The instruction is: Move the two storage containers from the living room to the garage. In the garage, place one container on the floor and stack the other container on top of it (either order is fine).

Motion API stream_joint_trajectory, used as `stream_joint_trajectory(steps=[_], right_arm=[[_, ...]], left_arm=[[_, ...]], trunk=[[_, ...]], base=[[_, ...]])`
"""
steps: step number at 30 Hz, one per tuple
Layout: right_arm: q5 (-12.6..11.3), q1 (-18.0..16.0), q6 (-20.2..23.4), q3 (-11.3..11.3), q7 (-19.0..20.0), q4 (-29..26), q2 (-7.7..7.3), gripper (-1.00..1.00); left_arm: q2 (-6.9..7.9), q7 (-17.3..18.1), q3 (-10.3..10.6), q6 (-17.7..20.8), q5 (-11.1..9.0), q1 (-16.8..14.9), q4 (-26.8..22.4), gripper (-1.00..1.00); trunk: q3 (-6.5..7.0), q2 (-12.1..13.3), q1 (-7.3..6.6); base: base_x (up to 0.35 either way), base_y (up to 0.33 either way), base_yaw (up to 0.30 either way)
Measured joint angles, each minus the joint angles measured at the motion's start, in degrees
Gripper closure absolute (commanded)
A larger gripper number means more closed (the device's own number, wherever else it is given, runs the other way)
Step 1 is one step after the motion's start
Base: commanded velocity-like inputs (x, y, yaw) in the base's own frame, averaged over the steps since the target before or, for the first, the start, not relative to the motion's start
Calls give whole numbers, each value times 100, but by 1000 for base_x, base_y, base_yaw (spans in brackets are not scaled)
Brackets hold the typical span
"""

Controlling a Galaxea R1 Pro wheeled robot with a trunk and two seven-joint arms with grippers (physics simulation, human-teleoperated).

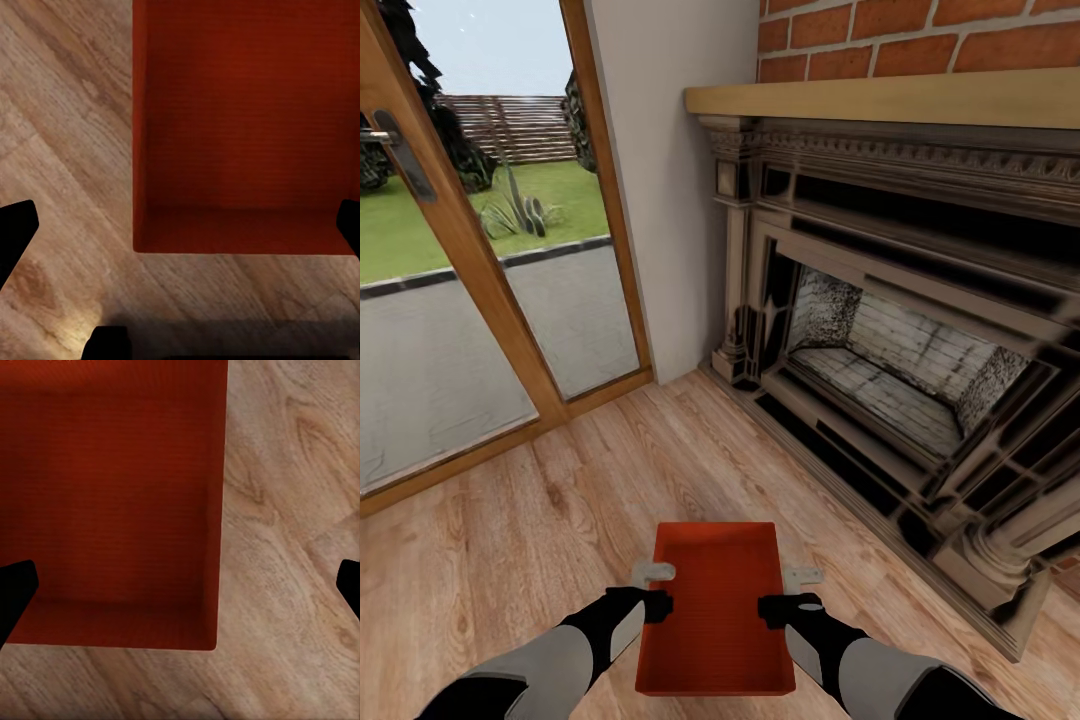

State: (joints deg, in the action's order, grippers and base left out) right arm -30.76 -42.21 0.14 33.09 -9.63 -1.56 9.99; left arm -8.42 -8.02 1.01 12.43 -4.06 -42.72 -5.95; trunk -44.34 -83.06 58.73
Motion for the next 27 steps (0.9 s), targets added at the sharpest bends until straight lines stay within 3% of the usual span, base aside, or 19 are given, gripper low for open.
stream_joint_trajectory(steps=[15, 27], right_arm=[[-1, 4, 45, 9, 9, 0, 0, -100], [12, 3, 34, 9, 10, -7, 0, -100]], left_arm=[[-26, -85, 1, 60, 13, 0, -19, -100], [-19, -74, -1, 59, 9, 0, -17, -100]], trunk=[[0, 0, 0], [-180, -401, 220]], base=[[0, 0, 0], [0, 0, 0]])
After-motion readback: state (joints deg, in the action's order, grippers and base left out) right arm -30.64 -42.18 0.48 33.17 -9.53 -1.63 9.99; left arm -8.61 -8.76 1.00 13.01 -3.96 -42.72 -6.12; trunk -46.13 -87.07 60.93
